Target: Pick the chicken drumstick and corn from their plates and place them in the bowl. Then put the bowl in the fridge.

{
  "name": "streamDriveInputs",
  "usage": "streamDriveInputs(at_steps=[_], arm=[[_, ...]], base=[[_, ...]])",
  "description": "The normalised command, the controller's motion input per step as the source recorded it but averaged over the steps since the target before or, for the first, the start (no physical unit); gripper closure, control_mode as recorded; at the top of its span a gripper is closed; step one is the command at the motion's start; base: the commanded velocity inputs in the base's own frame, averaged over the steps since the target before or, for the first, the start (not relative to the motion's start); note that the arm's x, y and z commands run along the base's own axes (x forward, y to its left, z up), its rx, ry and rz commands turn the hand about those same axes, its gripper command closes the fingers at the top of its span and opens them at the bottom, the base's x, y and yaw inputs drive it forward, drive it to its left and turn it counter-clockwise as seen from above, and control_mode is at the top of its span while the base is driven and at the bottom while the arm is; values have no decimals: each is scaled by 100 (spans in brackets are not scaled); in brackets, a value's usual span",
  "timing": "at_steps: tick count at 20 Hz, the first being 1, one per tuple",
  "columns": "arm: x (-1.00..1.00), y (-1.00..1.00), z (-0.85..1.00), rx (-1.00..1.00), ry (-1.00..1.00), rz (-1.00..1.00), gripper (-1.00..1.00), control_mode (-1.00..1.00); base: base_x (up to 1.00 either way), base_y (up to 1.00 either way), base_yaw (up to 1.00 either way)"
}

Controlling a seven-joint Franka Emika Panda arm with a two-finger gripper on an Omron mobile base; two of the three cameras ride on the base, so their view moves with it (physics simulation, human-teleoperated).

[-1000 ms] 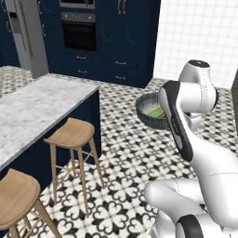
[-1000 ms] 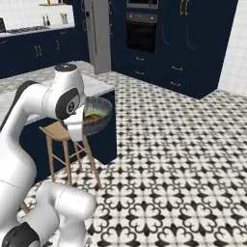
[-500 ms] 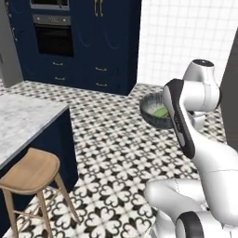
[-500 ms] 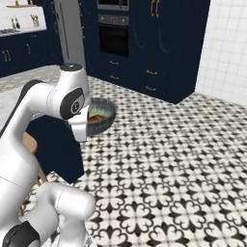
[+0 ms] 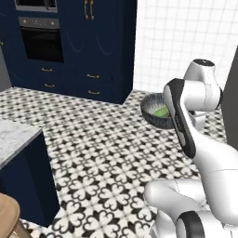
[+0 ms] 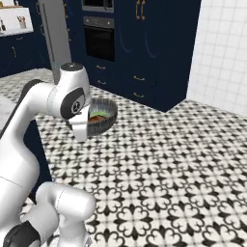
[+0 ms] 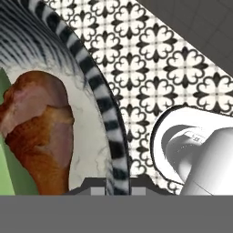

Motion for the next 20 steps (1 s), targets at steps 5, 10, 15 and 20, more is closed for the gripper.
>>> streamDriveInputs(at_steps=[5, 10, 15, 20], arm=[[0, 0, 0, 0, 0, 0, 100, 100], [0, 0, 0, 0, 0, 0, 100, 100], [0, 0, 0, 0, 0, 0, 100, 100], [0, 0, 0, 0, 0, 0, 100, 100]], base=[[100, -67, 15], [100, -33, 36], [100, -12, 59], [100, -9, 64]])
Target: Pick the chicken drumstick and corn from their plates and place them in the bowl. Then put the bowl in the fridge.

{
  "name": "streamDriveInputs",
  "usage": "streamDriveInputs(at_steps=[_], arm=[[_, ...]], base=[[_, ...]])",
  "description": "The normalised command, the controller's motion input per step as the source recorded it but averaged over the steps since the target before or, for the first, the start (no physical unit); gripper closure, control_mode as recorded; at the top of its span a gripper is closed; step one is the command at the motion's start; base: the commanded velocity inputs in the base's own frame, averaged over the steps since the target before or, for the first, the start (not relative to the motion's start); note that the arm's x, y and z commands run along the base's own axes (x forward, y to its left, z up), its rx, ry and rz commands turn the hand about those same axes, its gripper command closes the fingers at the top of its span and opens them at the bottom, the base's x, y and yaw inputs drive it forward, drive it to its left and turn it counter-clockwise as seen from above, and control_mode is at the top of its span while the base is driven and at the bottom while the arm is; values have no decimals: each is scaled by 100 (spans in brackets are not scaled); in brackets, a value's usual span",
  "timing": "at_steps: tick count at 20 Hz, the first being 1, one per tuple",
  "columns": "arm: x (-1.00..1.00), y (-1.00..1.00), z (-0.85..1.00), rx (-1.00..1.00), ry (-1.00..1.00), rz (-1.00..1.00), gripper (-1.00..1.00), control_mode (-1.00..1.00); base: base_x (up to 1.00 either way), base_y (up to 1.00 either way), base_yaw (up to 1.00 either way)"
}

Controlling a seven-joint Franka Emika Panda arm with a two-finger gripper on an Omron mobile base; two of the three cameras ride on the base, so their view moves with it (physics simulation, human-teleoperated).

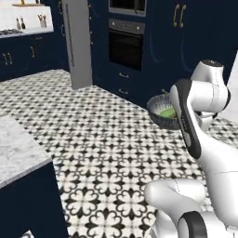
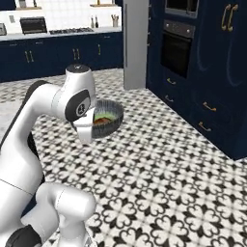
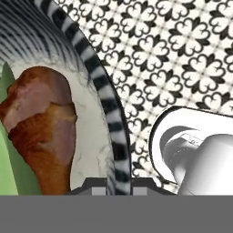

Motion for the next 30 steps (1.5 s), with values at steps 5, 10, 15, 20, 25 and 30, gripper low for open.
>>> streamDriveInputs(at_steps=[5, 10, 15, 20, 25, 30], arm=[[0, 0, 0, 0, 0, 0, 100, 100], [0, 0, 0, 0, 0, 0, 100, 100], [0, 0, 0, 0, 0, 0, 100, 100], [0, 0, 0, 0, 0, 0, 100, 100], [0, 0, 0, 0, 0, 0, 100, 100], [0, 0, 0, 0, 0, 0, 100, 100]], base=[[100, -24, 64], [92, -100, 49], [68, -100, 43], [96, -100, 37], [100, -97, 25], [100, -27, -1]])
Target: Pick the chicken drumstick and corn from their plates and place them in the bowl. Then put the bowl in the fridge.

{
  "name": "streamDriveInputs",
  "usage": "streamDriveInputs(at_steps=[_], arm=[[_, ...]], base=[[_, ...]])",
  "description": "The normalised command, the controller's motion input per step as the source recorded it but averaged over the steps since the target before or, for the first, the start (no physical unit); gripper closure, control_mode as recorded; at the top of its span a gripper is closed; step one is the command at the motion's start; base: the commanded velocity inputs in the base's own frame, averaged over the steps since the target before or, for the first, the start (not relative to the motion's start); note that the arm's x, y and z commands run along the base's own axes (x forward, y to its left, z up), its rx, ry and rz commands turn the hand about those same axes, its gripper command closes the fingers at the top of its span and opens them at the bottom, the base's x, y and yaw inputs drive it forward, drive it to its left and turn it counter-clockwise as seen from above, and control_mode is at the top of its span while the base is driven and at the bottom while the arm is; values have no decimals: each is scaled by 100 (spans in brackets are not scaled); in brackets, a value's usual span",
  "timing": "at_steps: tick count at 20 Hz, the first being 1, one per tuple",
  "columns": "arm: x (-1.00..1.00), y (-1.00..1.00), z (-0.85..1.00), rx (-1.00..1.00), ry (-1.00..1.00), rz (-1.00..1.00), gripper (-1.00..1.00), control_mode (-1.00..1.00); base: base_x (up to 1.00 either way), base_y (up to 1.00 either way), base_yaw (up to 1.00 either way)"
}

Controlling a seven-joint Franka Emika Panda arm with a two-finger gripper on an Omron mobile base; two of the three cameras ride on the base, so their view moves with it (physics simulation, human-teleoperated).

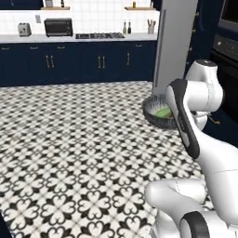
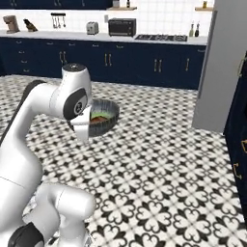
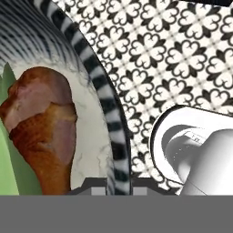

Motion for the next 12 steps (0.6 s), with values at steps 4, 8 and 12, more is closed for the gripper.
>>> streamDriveInputs(at_steps=[4, 8, 12], arm=[[0, 0, 0, 0, 0, 0, 100, 100], [0, 0, 0, 0, 0, 0, 100, 100], [0, 0, 0, 0, 0, 0, 100, 100]], base=[[100, 26, -24], [100, 54, -25], [100, 88, -24]])
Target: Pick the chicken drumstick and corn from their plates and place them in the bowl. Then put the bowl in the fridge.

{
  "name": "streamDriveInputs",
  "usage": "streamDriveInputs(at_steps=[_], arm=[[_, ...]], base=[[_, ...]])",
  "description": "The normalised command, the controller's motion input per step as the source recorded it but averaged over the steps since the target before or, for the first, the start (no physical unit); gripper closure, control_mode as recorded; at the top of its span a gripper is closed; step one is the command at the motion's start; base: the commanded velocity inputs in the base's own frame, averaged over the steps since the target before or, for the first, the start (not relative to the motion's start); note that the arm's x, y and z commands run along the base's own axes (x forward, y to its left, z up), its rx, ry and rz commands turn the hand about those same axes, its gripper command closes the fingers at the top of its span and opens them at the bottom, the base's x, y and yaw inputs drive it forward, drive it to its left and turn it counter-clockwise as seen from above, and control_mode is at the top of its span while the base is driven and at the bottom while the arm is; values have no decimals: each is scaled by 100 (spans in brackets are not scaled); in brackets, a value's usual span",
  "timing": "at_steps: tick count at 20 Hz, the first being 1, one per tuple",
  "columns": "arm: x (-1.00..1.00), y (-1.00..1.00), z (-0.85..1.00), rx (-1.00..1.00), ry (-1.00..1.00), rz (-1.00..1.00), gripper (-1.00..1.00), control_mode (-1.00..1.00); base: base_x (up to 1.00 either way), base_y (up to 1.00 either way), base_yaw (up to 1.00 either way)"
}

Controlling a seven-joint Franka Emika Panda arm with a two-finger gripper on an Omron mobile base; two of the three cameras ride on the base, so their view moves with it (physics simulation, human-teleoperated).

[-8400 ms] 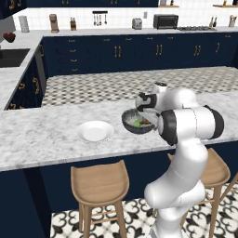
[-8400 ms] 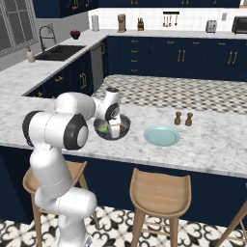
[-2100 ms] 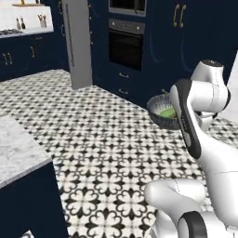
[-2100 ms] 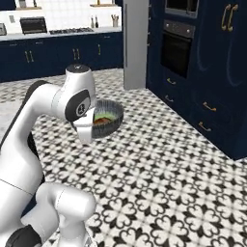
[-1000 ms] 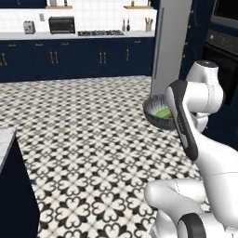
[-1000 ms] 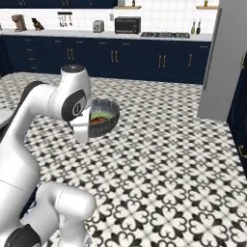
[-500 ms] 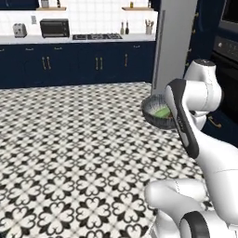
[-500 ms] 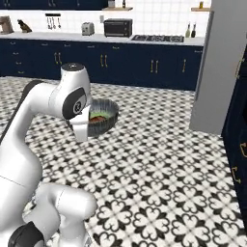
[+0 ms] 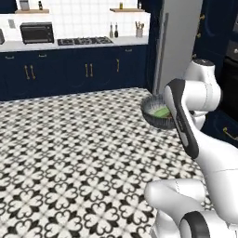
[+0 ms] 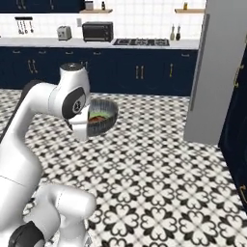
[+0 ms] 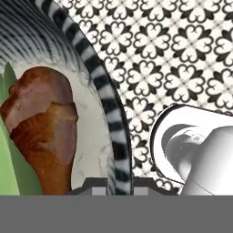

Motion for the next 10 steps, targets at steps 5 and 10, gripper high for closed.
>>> streamDriveInputs(at_steps=[5, 10], arm=[[0, 0, 0, 0, 0, 0, 100, 100], [0, 0, 0, 0, 0, 0, 100, 100]], base=[[100, 75, -40], [100, 77, -56]])
